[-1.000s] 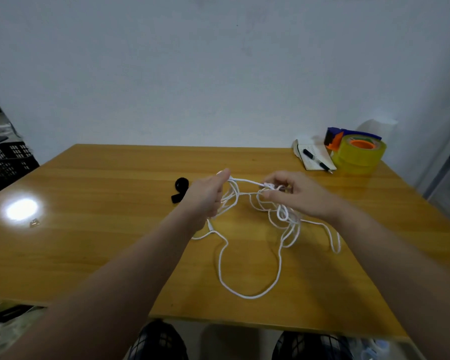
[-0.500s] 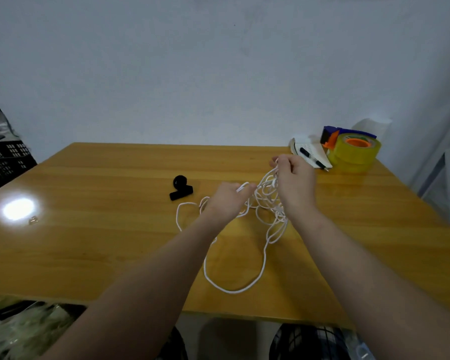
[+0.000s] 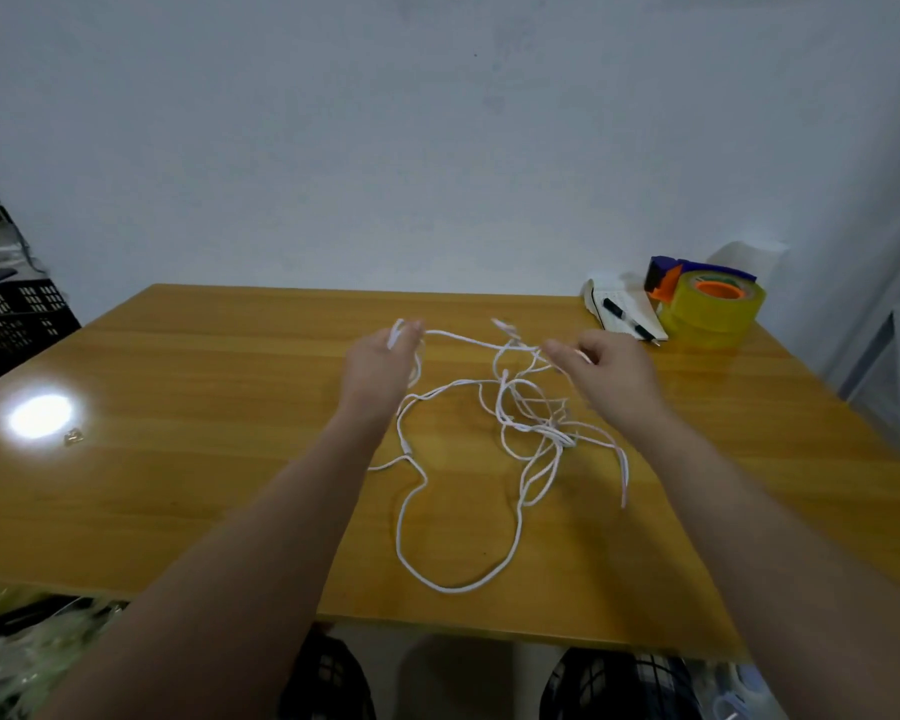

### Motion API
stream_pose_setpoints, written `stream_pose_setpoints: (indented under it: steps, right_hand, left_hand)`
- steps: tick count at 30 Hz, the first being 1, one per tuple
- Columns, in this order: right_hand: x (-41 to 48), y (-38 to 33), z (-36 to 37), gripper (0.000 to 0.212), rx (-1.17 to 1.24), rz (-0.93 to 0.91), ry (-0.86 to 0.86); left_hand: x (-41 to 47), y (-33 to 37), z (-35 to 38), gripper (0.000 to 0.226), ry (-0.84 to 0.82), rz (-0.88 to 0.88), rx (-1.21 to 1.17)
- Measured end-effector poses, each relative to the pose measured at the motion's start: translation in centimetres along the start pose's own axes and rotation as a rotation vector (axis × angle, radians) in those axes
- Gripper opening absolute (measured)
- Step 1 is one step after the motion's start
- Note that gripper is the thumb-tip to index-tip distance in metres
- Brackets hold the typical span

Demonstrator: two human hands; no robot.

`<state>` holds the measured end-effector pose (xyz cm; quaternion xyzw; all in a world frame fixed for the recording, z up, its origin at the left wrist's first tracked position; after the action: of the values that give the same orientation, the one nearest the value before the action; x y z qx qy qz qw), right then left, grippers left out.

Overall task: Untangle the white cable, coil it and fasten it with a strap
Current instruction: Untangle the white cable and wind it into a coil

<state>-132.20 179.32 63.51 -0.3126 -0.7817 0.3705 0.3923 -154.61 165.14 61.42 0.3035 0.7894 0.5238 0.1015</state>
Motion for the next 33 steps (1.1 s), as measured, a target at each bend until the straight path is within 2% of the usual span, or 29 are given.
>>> stream_pose_setpoints:
  steps: [2,4,7,9,10,12,13,14,16,18,20,22,23,25,27,29,31,33]
  right_hand:
    - [0.2,0.9,-0.8,0.055,-0.154,-0.001,-0.066]
    - [0.1,2.0,-1.4,0.060,-0.305,0.034,-0.119]
    - [-0.7,4.5,-2.0,0.067,-0.422,0.177,-0.157]
    - [-1.3,6.1,-1.7,0.066,-0.494,0.287,-0.177]
    - [-1.5,6.8,-1.1,0.063,-0.607,0.316,-0.225]
    - [-1.3,6.7,0.0,0.048,-0.747,0.309,-0.292]
    - [-0.9,5.4,0.6,0.043,-0.683,0.254,-0.279]
    - [-0.6,3.5,0.9,0.040,-0.513,0.189,-0.231]
    - [-0.3,-0.1,1.5,0.038,-0.051,0.123,-0.152]
    - [-0.6,-3.3,3.9,0.043,0.225,0.107,-0.269]
    - [-1.3,-5.3,7.0,0.051,0.225,0.062,-0.467]
    - [-1.3,-6.2,8.5,0.039,0.104,-0.042,-0.541]
    - [-0.9,-6.3,8.1,0.027,0.084,-0.072,-0.496]
    - [0.4,-5.4,5.9,0.010,0.210,-0.034,-0.313]
    - [1.1,-4.2,3.5,0.019,0.427,0.021,-0.153]
    - [1.5,-3.4,2.7,0.026,0.556,0.051,-0.081]
    - [1.9,-2.6,2.6,0.035,0.566,0.075,-0.009]
    - [2.2,-1.7,2.3,0.051,0.464,0.093,0.064]
  left_hand:
    - [0.8,-0.6,-1.9,0.035,0.055,-0.048,-0.047]
    - [1.3,-1.0,-2.7,0.054,0.060,-0.067,-0.038]
    - [1.0,-0.4,-3.3,0.036,0.114,-0.034,-0.074]
    - [0.5,-0.4,-3.4,0.037,0.136,-0.050,-0.142]
    - [0.2,-0.4,-3.1,0.038,0.114,-0.050,-0.158]
    - [-0.3,0.4,-1.5,0.036,-0.009,-0.030,-0.141]
    - [-0.6,0.8,-0.7,0.035,-0.074,-0.009,-0.132]
    - [-1.0,1.4,0.0,0.034,-0.123,0.013,-0.132]
    - [-1.6,2.5,1.2,0.034,-0.198,0.057,-0.143]
    - [-2.1,3.2,2.2,0.034,-0.259,0.078,-0.119]
    - [-2.4,3.8,2.8,0.036,-0.296,0.078,-0.112]
    - [-2.4,3.9,3.1,0.041,-0.338,0.041,-0.202]
    - [-2.4,3.6,3.1,0.044,-0.378,-0.008,-0.293]
    - [-2.8,3.0,3.6,0.050,-0.525,-0.120,-0.500]
    - [-4.2,3.3,4.4,0.054,-0.710,-0.182,-0.628]
    - [-6.3,4.6,5.4,0.053,-0.883,-0.190,-0.692]
    - [-8.4,6.7,6.2,0.050,-1.006,-0.180,-0.791]
    - [-9.6,8.6,6.7,0.049,-1.054,-0.160,-0.881]
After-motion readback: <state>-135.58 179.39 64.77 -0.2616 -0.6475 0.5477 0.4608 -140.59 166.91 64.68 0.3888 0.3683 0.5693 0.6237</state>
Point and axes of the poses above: each hand's wrist, its own x-axis towards the middle knuckle, its own z-axis out of the palm, y = z × x, the point moved 10 cm from there along x, towards the middle knuckle, and after that the axes turned 11 degrees about x, right-handed, at the moved point
